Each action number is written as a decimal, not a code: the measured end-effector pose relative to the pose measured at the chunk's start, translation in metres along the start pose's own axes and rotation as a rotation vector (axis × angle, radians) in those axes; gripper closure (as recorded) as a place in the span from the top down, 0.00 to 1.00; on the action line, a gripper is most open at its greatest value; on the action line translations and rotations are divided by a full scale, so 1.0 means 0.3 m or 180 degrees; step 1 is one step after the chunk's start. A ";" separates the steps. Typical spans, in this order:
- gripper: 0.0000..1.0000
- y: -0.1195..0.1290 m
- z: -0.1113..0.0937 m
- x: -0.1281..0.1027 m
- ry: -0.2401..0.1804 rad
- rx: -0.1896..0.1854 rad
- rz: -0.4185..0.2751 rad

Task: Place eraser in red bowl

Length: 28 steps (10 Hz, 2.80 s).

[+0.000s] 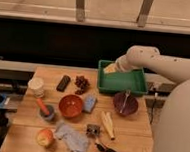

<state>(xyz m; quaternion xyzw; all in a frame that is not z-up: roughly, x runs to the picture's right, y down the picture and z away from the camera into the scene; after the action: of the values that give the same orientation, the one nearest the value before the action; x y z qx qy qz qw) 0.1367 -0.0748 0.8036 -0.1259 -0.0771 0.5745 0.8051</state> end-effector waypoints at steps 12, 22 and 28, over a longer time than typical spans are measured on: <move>0.75 0.000 0.000 0.000 0.0000 0.0000 0.0000; 0.75 0.020 0.001 -0.045 -0.0013 -0.0022 -0.0117; 0.75 0.323 0.139 -0.318 -0.0003 -0.0369 -0.0659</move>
<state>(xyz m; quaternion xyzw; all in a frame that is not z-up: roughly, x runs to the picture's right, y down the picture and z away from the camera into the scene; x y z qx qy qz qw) 0.0065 -0.1304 0.8173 -0.1632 -0.1232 0.4829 0.8514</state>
